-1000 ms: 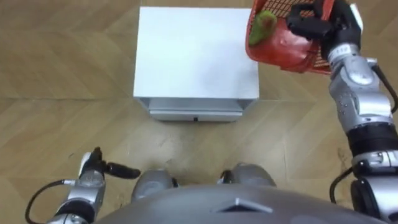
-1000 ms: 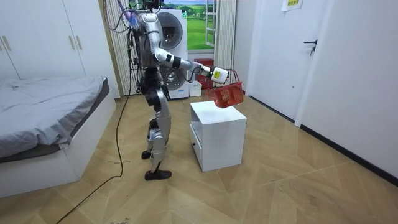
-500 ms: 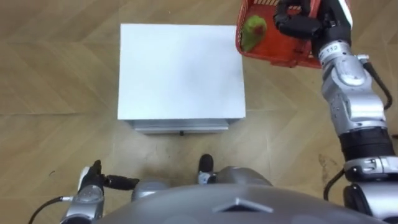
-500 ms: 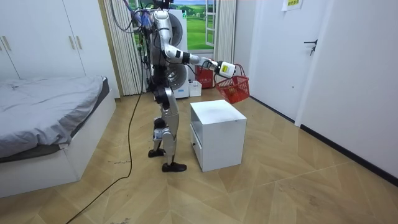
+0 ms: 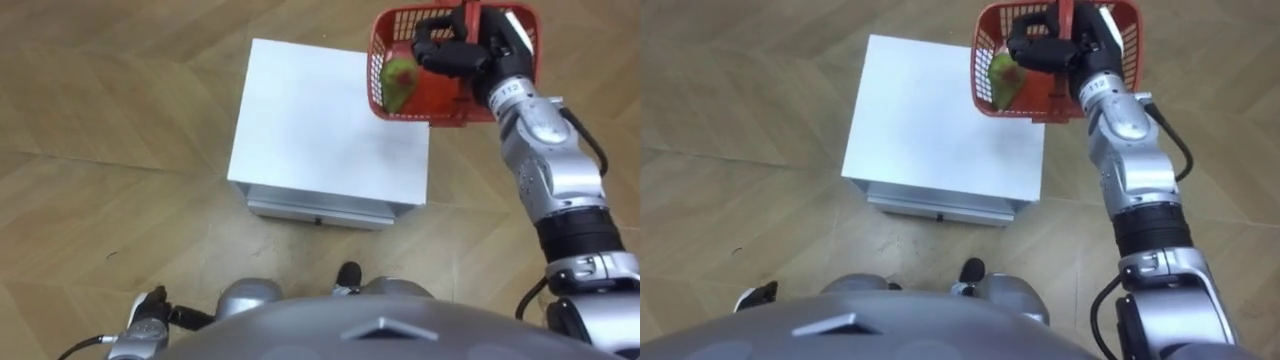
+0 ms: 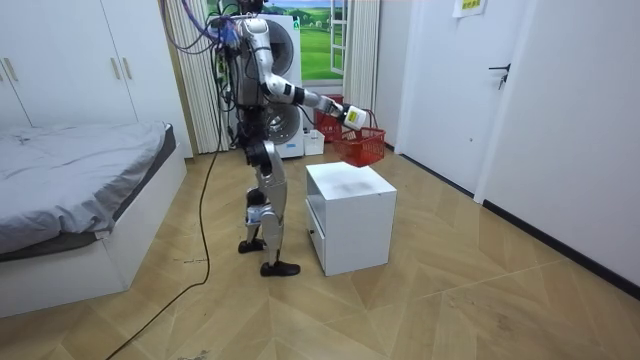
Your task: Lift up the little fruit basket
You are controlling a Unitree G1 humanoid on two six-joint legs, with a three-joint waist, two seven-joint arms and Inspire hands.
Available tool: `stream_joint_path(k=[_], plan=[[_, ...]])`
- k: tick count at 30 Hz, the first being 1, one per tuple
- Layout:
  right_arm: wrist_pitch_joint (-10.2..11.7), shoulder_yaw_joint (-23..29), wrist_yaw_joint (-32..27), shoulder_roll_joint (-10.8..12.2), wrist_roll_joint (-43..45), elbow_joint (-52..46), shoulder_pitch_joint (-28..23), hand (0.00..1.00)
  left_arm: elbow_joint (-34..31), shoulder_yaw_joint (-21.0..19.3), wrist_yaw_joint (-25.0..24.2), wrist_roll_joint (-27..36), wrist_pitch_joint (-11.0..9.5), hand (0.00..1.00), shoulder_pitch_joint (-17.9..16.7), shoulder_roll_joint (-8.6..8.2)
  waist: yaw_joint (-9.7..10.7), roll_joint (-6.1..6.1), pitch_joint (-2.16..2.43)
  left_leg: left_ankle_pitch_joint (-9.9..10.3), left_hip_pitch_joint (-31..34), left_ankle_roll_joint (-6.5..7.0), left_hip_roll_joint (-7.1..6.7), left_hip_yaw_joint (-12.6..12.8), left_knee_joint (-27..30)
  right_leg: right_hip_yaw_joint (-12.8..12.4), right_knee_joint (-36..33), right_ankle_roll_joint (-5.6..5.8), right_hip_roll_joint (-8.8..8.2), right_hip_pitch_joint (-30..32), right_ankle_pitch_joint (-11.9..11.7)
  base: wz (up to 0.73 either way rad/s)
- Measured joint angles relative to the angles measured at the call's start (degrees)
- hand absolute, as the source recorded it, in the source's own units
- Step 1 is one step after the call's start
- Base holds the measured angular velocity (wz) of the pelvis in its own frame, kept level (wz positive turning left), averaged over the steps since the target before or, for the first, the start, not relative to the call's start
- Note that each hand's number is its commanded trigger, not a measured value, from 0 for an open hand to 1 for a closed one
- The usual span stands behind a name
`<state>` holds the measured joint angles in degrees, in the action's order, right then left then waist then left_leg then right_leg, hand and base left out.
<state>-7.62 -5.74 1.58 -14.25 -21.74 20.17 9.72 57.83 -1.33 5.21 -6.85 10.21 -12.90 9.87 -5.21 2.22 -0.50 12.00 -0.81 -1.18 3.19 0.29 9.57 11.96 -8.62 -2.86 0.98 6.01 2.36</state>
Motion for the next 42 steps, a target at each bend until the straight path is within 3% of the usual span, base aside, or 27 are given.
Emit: stream_joint_path(k=[9,15,24,34,35,36,37,42], plan=[[0.0,-0.2,-0.1,1.1,-0.5,1.7,0.1,1.0,-0.5,1.0,-0.8,-0.4,1.1,0.0,-0.4,0.04,0.1,-0.23,0.14,0.0,0.0,0.04,0.01,0.4,0.2,0.5,0.0,0.08,-0.19,0.0,0.4,0.01],[0.0,-3.2,0.7,1.1,-0.5,1.7,0.1,1.0,-0.5,2.7,-0.7,-0.2,1.1,0.0,-0.4,0.11,0.2,-0.08,0.24,0.0,-0.1,0.04,-0.01,0.4,0.2,0.5,0.0,0.13,-0.24,-0.1,0.5,0.0],[0.0,-5.7,5.0,1.1,-0.4,1.6,-1.0,1.0,-0.6,3.3,-1.3,-0.3,1.2,0.0,-0.5,0.13,0.1,0.05,0.35,0.0,-0.8,0.03,-0.07,0.2,0.1,1.1,-0.2,0.35,-0.47,-1.1,1.1,0.05],[0.0,-6.8,7.3,3.2,0.1,6.3,-1.6,0.98,-0.2,3.5,-1.3,-0.3,1.0,0.0,-0.6,0.09,-1.0,-0.65,-0.1,0.0,-0.5,0.04,-0.1,0.3,0.1,2.2,-0.1,0.47,-0.81,-1.3,1.5,0.05],[0.0,-6.8,7.3,3.2,0.1,6.2,-1.5,0.51,-0.2,3.5,-1.3,-0.3,1.0,0.0,-0.5,0.09,-1.4,-0.69,-0.08,0.0,-0.3,0.04,-0.09,0.3,0.1,2.3,-0.1,0.47,-0.81,-1.1,1.5,0.0],[0.0,-6.8,7.3,3.2,-0.1,6.2,-1.6,0.29,-0.2,3.5,-1.3,-0.3,1.0,0.0,-0.6,0.09,-1.5,-0.74,-0.09,0.0,-0.2,0.04,-0.08,0.3,0.1,2.4,0.0,0.46,-0.8,-1.1,1.5,0.0],[0.0,-6.8,7.3,3.2,-0.4,6.3,-1.7,0.0,-0.1,3.5,-1.3,-0.3,1.1,0.0,-0.7,0.08,-1.7,-0.82,-0.09,0.0,-0.3,0.04,-0.08,0.3,0.1,2.5,0.0,0.45,-0.81,-1.1,1.5,0.0],[0.1,-7.1,7.2,3.7,-0.5,7.8,-1.7,0.0,0.3,3.5,-1.1,-0.4,1.2,0.0,-1.2,-0.08,-2.3,-1.18,0.0,0.0,-0.3,0.04,-0.09,0.3,0.1,2.7,0.0,0.48,-0.92,-1.1,1.6,0.0]])
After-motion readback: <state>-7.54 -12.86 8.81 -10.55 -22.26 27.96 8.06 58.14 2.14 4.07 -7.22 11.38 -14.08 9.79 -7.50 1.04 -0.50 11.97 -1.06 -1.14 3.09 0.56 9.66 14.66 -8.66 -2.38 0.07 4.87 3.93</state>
